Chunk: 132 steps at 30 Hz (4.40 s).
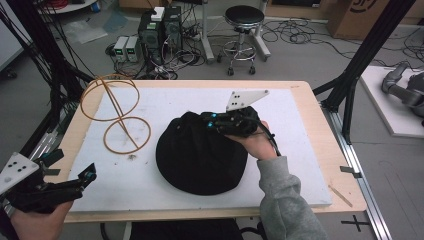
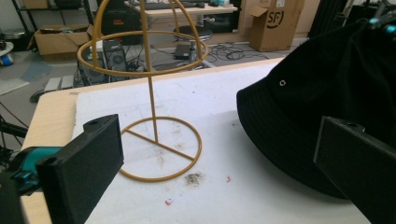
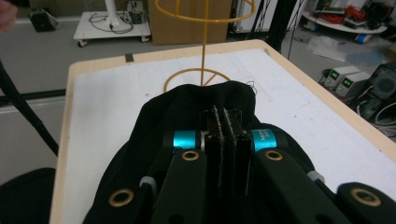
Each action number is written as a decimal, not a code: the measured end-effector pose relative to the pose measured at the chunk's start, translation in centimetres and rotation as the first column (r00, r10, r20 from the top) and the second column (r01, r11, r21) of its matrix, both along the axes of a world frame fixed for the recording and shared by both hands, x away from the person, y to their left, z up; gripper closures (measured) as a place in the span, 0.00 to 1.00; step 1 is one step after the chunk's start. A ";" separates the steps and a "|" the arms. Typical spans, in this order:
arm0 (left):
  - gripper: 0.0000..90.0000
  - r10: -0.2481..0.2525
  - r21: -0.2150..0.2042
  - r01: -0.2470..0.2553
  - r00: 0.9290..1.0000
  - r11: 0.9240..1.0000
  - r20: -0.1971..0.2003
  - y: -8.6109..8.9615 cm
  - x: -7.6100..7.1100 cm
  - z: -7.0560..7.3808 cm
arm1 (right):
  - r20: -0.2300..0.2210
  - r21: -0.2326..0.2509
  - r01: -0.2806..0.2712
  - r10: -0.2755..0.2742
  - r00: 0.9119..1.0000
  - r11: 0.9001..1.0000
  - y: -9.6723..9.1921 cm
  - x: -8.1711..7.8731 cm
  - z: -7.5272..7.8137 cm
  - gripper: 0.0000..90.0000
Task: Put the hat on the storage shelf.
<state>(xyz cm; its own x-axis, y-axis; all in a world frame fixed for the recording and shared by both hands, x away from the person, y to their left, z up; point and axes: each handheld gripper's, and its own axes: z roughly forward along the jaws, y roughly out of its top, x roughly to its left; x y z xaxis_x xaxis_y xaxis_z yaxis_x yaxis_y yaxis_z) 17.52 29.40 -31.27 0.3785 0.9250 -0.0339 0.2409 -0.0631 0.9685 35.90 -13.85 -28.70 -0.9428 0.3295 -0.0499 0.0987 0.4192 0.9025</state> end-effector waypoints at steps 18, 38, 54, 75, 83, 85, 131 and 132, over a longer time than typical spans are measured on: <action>0.02 0.012 -0.015 -0.013 1.000 1.000 -0.010 0.5 -0.1 -0.2 | -0.001 0.044 -0.002 0.002 1.000 0.999 1.1 0.6 6.7 0.99; 0.02 0.015 -0.021 -0.015 1.000 1.000 -0.012 0.7 -0.3 -0.4 | 0.021 0.006 0.012 -0.013 1.000 1.000 2.7 1.1 12.6 0.99; 0.02 0.026 -0.026 -0.026 1.000 0.999 -0.010 1.2 -1.4 -0.3 | 0.069 0.060 -0.023 0.018 0.997 0.998 8.5 3.0 18.4 0.99; 0.02 0.045 -0.025 -0.047 0.997 0.999 -0.058 1.3 -2.7 -1.9 | 0.009 0.131 -0.109 0.108 0.994 0.985 20.3 9.9 15.9 0.99; 0.02 0.051 -0.026 -0.053 0.997 0.998 -0.061 1.5 -3.0 -2.2 | -0.025 0.113 -0.140 0.144 0.989 0.984 23.8 11.2 14.0 0.98; 0.02 0.049 -0.029 -0.051 0.996 0.998 -0.069 1.5 -2.9 -2.3 | -0.042 0.100 -0.152 0.157 0.987 0.983 24.6 11.3 13.2 0.98; 0.02 0.031 -0.086 -0.030 0.999 0.996 0.010 3.5 1.7 0.5 | -0.132 0.115 0.091 -0.076 0.988 0.989 11.2 8.2 6.7 0.12; 0.02 0.029 -0.084 -0.028 1.000 0.996 0.010 3.5 1.9 0.5 | -0.133 0.104 0.102 -0.088 0.987 0.989 10.6 8.0 6.5 0.12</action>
<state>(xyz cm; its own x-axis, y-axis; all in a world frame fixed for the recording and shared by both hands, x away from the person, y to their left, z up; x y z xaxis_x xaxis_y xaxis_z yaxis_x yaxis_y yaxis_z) 19.43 32.86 -30.76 0.3531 0.9294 -0.1078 0.2308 0.0251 0.9727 43.92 -3.29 -22.15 -0.9033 0.4145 0.1108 0.2510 0.3010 0.9200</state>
